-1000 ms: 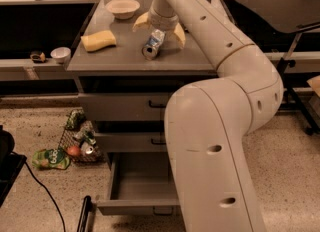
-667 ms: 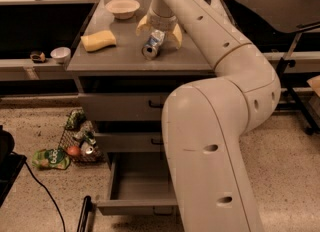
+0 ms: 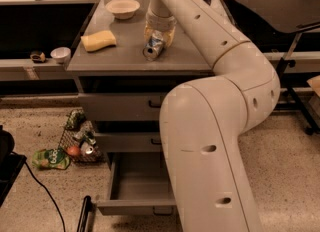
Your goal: Place redbull can into bottom drawer
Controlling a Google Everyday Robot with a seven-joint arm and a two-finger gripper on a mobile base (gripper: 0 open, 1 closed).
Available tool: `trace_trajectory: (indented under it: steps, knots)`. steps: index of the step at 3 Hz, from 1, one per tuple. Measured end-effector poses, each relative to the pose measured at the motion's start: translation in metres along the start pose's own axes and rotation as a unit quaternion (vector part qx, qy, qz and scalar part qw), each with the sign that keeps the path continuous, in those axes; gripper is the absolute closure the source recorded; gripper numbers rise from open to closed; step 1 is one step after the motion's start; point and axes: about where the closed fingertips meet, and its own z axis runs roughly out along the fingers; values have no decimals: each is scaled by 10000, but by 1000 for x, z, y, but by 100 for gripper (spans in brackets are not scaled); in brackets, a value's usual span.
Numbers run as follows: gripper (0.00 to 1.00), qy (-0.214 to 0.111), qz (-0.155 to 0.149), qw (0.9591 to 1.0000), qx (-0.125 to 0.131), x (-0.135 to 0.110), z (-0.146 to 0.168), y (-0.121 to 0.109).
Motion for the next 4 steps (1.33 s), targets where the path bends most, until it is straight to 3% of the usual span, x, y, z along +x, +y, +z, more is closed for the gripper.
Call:
trace_trajectory:
  steps: [1, 2, 3, 4]
  knots:
    - [89, -9, 126, 9999, 107, -4, -15, 2]
    - [100, 175, 369, 9983, 407, -8, -53, 10]
    - [100, 335, 717, 9930, 881, -30, -111, 26]
    - [100, 103, 974, 9872, 1255, -75, -134, 50]
